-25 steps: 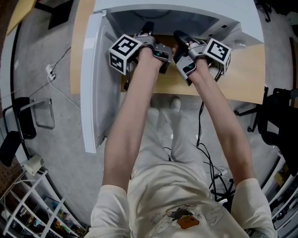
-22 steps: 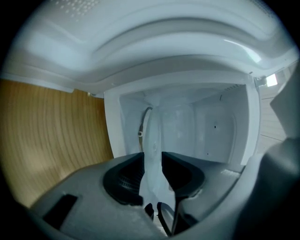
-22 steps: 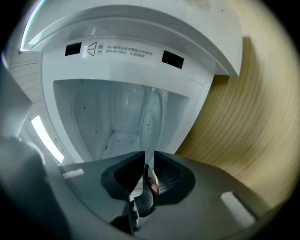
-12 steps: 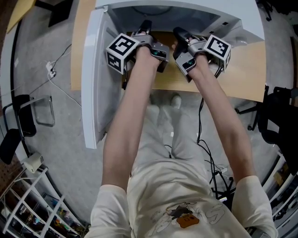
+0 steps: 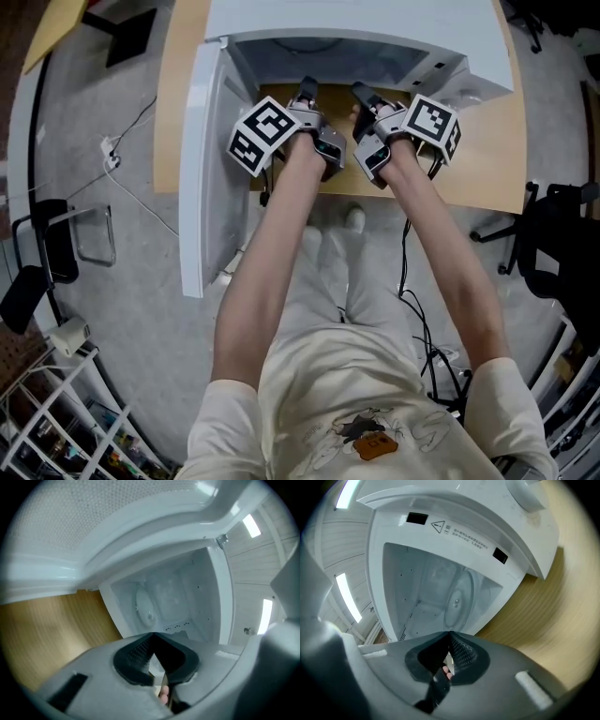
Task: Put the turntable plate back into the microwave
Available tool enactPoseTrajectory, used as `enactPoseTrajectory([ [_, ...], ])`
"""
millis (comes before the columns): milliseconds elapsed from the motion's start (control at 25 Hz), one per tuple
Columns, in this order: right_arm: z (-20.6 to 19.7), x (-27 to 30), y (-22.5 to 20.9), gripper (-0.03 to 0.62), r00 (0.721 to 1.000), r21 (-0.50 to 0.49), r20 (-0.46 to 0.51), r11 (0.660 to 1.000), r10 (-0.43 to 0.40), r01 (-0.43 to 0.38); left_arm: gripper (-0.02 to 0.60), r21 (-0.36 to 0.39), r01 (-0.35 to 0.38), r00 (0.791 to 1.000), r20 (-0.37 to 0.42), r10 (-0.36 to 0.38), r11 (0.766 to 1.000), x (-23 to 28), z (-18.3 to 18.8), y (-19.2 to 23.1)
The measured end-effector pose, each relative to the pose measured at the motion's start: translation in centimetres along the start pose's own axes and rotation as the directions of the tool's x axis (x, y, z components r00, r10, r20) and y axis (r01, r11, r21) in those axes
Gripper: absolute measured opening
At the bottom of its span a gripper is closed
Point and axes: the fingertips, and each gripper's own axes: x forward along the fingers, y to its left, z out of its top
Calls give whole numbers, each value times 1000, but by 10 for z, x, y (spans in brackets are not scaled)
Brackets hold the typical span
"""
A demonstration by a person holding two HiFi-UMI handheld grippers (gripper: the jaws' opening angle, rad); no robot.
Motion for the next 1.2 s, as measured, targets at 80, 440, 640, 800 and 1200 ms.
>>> enactPoseTrajectory([
  [80,0,-2,5,9,1000,-35,-5,999,-5,5,-5,61,1,1000,-27,0,998,-3,-4,-7],
  [440,-12,-36,38,8,998,-218,-1,974,-63,61,-3,650,16,973,-184,137,759,-44,-39,-52],
  [640,-29,-51,46,8,988,-454,2,880,-155,139,-2,757,20,955,-207,211,653,-69,-50,-58],
  [800,-38,-65,47,7,981,-558,24,811,-193,174,-2,803,15,951,-195,240,595,-84,-61,-55],
  [1200,-46,-87,43,6,970,-608,61,763,-234,222,-2,804,-29,940,-180,290,594,-108,-74,-50],
])
